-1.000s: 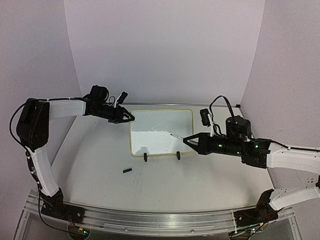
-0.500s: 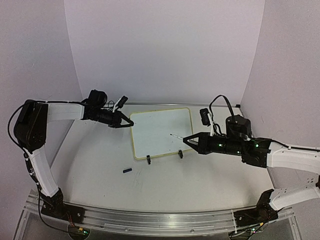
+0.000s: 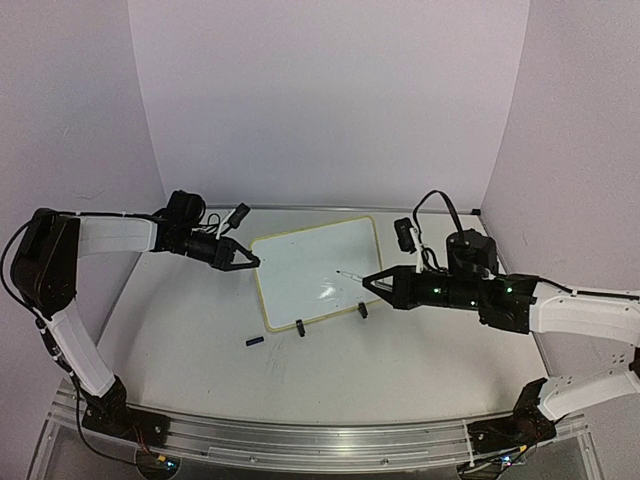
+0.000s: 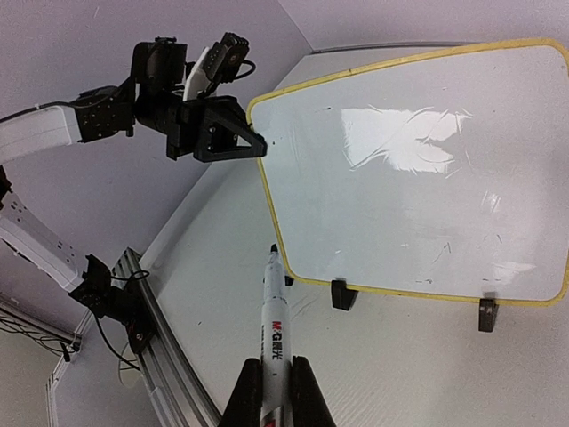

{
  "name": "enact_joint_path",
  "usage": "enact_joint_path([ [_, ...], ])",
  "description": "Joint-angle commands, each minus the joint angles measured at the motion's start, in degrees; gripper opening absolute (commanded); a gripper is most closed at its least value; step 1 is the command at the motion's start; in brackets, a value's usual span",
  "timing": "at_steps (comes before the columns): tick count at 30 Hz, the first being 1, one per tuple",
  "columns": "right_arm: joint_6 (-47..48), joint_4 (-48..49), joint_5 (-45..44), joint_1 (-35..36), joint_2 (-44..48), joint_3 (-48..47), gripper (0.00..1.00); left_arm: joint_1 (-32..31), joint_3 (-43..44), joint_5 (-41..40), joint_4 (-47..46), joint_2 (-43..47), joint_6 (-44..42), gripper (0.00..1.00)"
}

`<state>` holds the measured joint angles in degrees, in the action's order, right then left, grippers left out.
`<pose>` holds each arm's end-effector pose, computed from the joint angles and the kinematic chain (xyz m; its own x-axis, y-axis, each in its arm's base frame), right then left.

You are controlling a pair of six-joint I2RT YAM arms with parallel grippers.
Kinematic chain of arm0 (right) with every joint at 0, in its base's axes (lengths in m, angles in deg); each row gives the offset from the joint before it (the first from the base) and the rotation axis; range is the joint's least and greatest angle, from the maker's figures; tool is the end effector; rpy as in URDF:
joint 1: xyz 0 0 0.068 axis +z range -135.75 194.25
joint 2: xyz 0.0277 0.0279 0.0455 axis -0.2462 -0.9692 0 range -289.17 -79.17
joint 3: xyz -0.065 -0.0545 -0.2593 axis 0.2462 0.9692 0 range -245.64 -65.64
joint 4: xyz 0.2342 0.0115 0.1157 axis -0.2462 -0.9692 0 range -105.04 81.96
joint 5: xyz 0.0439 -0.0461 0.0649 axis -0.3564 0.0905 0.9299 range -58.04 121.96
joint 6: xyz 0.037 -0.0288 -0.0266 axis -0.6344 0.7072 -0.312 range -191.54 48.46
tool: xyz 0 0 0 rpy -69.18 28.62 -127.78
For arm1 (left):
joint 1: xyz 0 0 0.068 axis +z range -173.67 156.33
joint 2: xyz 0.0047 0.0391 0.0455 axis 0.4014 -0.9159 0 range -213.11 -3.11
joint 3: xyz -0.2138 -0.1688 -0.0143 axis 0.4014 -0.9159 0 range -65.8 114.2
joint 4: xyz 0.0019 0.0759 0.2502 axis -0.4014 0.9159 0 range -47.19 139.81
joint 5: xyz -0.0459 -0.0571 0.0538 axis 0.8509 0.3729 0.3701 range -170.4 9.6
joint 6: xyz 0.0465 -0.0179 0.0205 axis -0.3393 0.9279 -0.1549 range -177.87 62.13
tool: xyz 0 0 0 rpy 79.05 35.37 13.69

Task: Write a sentence on the whiteboard
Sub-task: Adjust the whiteboard at the center of the board, then write a sentence on the whiteboard.

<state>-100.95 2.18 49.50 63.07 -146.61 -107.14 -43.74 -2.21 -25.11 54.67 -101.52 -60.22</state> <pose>0.1692 0.2096 0.2749 -0.6015 0.0235 -0.7985 -0.7041 0.4567 0.5438 0.3269 -0.1505 0.2153 -0.6530 0.2634 -0.7101 0.7526 0.3306 -0.5695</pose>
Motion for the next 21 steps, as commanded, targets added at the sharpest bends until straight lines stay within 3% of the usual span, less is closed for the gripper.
enact_joint_path([
  [1,1.0,2.0,0.7,0.7,-1.6,-2.9,0.05,0.0,-2.5,-0.1,-0.2,4.1,-4.9,0.0],
  [10,4.4,3.0,-3.8,4.1,-9.2,-8.7,0.01,0.0,-1.8,0.2,0.7,2.7,-6.1,0.0],
  [21,6.0,7.8,-0.4,4.2,-23.3,-19.3,0.0,-0.1,0.6,-0.3,3.7,1.3,-8.6,0.0],
])
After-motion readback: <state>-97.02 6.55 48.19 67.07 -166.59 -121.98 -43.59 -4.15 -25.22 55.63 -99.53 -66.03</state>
